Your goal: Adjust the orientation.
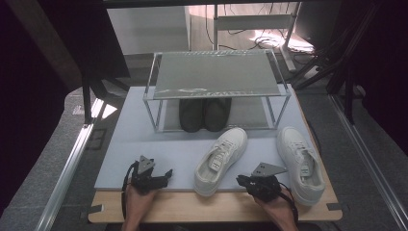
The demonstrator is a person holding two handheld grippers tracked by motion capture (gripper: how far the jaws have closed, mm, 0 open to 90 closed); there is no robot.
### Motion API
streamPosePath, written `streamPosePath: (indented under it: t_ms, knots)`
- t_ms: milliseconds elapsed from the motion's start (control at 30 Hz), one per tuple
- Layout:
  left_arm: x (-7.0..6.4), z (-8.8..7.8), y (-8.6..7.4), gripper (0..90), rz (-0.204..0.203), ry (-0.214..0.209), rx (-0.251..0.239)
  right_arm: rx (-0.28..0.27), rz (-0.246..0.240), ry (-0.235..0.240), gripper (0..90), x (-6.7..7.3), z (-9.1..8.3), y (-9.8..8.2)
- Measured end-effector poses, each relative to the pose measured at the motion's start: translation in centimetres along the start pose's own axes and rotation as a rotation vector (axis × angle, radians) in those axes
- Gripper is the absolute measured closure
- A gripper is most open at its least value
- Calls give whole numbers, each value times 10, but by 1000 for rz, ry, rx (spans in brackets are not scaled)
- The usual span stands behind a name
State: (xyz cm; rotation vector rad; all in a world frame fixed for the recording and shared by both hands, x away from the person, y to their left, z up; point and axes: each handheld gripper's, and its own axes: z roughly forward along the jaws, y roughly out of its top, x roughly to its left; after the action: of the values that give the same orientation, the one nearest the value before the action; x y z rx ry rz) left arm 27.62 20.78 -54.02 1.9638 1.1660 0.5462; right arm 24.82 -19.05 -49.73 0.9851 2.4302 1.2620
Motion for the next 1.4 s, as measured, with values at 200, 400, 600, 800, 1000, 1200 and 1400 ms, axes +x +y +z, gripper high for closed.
streamPosePath:
  t_ms: [200, 400, 600, 800, 1000, 1200, 1400]
  knots:
    - [0, 0, 0, 124, -1, 0, 0, 1, -23, 49, 898, 14, -3, 21]
    - [0, 0, 0, 125, -2, 1, 0, 7, -32, 92, 898, 24, -1, 39]
    - [0, 0, 0, 125, -3, 2, 0, 11, -56, 111, 897, 32, 5, 56]
    - [-1, 0, 0, 125, -7, 4, -2, 14, -54, 127, 895, 32, 17, 69]
    - [-1, 0, 0, 125, -6, 4, -1, 23, -51, 157, 877, 36, 31, 69]
    - [-1, 0, 0, 125, -6, 4, -1, 30, -49, 173, 899, 33, 33, 67]
    - [-1, 0, 0, 125, -4, 4, 1, 32, -52, 178, 899, 30, 31, 64]
